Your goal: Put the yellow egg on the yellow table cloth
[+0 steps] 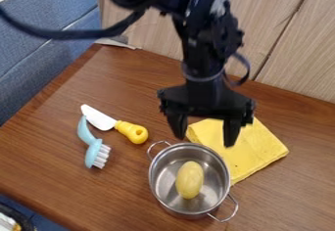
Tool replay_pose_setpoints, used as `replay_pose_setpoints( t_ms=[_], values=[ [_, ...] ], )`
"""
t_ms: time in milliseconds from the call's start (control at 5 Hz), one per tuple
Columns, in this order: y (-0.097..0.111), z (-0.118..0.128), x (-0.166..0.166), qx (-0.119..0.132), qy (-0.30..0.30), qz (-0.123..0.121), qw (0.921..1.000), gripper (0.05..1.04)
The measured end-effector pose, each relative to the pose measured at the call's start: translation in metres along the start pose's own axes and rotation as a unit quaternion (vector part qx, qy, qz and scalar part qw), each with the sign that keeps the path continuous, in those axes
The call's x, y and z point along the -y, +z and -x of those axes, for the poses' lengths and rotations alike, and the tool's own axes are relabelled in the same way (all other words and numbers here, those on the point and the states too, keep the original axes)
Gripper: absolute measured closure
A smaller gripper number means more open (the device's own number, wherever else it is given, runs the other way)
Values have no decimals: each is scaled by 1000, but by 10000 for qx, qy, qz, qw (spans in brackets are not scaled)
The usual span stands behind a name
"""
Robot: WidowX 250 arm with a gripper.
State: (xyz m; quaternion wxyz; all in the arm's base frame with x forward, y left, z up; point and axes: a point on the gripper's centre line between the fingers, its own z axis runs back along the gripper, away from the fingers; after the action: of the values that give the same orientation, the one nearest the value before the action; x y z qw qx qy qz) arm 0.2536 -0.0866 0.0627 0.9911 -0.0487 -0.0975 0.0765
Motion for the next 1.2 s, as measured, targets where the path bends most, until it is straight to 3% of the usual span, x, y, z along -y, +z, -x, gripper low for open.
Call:
replay_pose_setpoints(
  t_ms=[200,400,800,1000,1200],
  values=[
    [-13,17,0,-253,-107,-100,9996,84],
    [-30,31,-4,-374,-28,-47,9993,84],
    [-67,39,-23,-638,105,-277,9975,124],
    [-69,34,-24,-570,120,-366,9976,371],
    [-69,37,-20,-551,13,-418,9976,412]
  ],
)
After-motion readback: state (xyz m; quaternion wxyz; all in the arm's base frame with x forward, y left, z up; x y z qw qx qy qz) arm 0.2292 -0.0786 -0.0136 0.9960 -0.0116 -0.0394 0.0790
